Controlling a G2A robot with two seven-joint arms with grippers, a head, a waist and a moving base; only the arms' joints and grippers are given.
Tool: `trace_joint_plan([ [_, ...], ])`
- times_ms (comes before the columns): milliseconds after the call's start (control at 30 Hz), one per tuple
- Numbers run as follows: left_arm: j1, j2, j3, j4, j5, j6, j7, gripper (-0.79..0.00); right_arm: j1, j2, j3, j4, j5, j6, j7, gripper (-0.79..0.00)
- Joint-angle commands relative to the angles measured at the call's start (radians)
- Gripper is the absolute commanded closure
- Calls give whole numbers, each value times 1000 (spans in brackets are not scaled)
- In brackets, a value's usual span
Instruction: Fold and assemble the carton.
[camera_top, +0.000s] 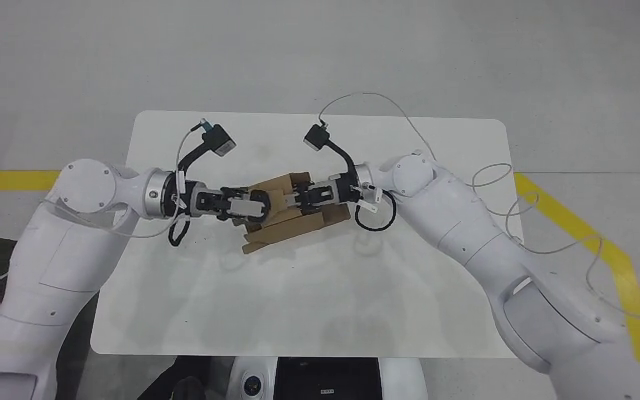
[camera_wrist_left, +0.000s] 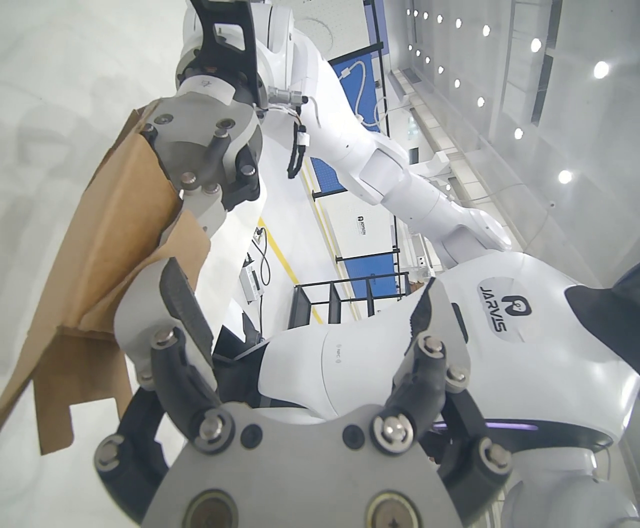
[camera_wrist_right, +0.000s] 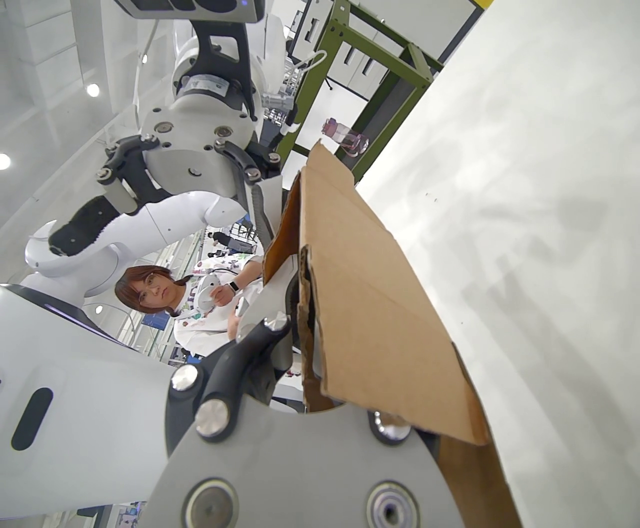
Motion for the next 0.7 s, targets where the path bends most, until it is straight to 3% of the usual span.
trace_joint_plan([
  [0,5,0,-4,-7,13,0,7,-785,1,2,1,7,1,-1,-1,0],
  [400,45,9,-64,-34,22,-13,14,-785,1,20,10,38,13,-24,-24,0],
  [667,63,12,-82,9,39,-3,17,-785,3,29,7,12,23,-14,-14,0],
])
